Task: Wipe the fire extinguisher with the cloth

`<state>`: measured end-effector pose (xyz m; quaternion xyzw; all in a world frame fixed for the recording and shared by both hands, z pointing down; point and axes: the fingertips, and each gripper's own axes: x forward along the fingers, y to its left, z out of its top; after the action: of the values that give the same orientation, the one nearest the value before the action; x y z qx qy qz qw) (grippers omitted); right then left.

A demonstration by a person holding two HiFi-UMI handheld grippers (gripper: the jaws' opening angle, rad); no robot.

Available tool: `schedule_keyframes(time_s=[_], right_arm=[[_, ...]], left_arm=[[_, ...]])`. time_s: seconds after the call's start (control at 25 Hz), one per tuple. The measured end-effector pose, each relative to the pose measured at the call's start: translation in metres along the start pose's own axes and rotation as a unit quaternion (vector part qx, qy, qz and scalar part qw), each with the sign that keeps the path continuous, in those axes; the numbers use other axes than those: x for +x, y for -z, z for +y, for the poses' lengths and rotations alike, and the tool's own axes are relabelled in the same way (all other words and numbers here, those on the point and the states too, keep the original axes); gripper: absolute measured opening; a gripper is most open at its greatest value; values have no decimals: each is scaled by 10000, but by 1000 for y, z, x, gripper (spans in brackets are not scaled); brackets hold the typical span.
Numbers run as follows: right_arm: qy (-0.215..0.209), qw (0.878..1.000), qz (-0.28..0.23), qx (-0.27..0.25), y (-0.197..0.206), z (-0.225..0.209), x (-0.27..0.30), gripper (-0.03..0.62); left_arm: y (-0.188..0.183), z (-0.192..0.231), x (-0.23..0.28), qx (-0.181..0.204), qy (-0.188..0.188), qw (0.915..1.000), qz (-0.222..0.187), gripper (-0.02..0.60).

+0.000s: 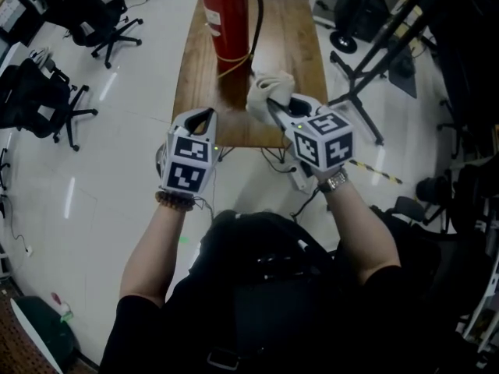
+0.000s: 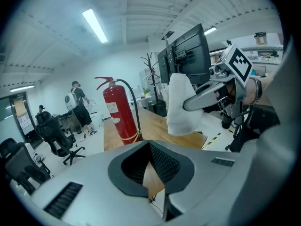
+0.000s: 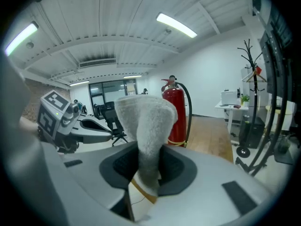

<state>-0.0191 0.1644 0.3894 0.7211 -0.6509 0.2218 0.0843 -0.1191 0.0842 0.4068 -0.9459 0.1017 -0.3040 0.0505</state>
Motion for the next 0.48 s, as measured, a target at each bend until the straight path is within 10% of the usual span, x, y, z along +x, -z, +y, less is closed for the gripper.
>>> schedule_keyframes(time_s=[0.48], right_arm=[[667,9973,-186,239,-4,102,-4,111]], left_arm=[[40,36,-64,402,660,9968,-189,0]])
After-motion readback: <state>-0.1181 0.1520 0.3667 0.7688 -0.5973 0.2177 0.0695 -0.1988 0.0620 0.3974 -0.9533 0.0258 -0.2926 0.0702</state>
